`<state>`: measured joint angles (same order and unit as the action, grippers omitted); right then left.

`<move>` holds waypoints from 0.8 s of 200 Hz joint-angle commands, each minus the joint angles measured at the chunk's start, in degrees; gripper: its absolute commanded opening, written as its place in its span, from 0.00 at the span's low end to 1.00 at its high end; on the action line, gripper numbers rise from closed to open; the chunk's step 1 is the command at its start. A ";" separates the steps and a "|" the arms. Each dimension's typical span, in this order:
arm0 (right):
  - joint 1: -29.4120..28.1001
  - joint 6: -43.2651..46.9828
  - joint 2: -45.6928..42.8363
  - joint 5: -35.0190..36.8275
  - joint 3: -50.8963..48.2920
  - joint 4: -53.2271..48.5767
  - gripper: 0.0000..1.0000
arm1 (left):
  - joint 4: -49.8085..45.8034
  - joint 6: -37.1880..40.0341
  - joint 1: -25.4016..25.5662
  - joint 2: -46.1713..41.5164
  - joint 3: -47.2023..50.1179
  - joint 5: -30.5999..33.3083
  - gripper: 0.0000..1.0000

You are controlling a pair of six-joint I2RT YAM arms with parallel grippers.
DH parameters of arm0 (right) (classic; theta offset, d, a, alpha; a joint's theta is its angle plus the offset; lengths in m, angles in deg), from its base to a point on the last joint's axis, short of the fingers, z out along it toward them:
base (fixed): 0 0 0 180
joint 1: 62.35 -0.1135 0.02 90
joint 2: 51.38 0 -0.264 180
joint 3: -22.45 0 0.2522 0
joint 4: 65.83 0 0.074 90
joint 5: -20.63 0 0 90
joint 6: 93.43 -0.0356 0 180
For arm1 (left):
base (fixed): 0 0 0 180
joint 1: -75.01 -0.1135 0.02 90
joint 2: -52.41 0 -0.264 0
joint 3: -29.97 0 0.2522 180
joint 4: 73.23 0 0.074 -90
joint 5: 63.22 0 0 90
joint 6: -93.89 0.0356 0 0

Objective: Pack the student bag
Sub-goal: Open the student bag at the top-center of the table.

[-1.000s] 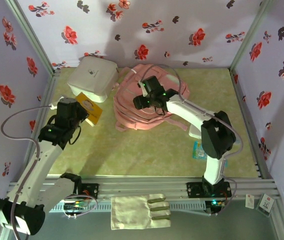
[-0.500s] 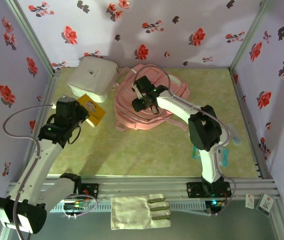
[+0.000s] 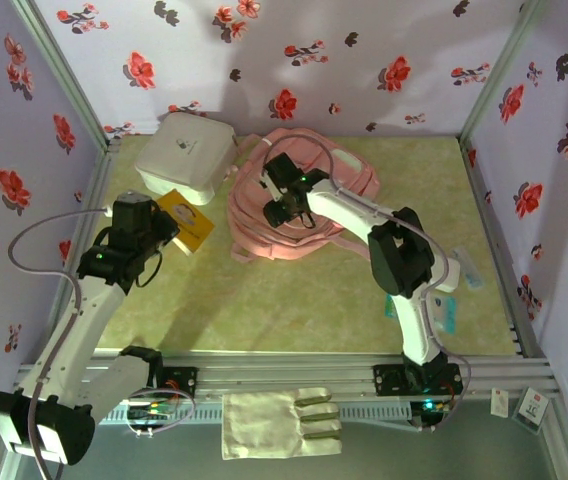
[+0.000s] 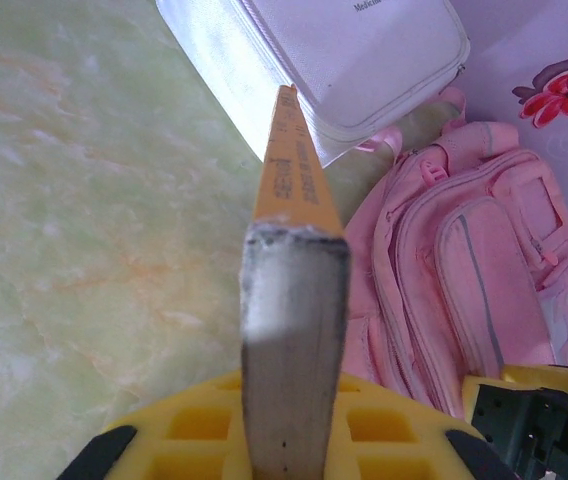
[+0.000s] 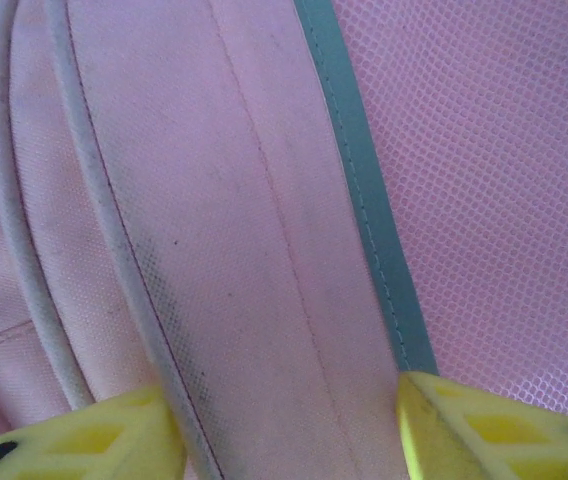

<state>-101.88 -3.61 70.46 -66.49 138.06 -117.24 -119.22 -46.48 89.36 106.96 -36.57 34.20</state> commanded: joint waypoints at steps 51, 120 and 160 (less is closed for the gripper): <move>-1.25 3.50 2.05 7.71 3.48 -1.66 0.42 | 2.56 0.44 -1.04 -0.67 -0.74 -1.12 0.00; -1.21 -2.75 -8.11 18.77 2.31 6.70 0.03 | 4.31 1.53 -1.08 -1.40 -1.37 -5.38 0.00; -1.17 -4.68 -10.83 20.17 5.21 7.31 0.00 | 8.12 2.04 -1.24 -2.66 -0.82 -10.63 0.00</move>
<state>-103.58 -5.21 63.32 -51.30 140.09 -114.03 -117.84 -46.20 88.75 106.65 -36.57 28.08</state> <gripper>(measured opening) 0.054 0.141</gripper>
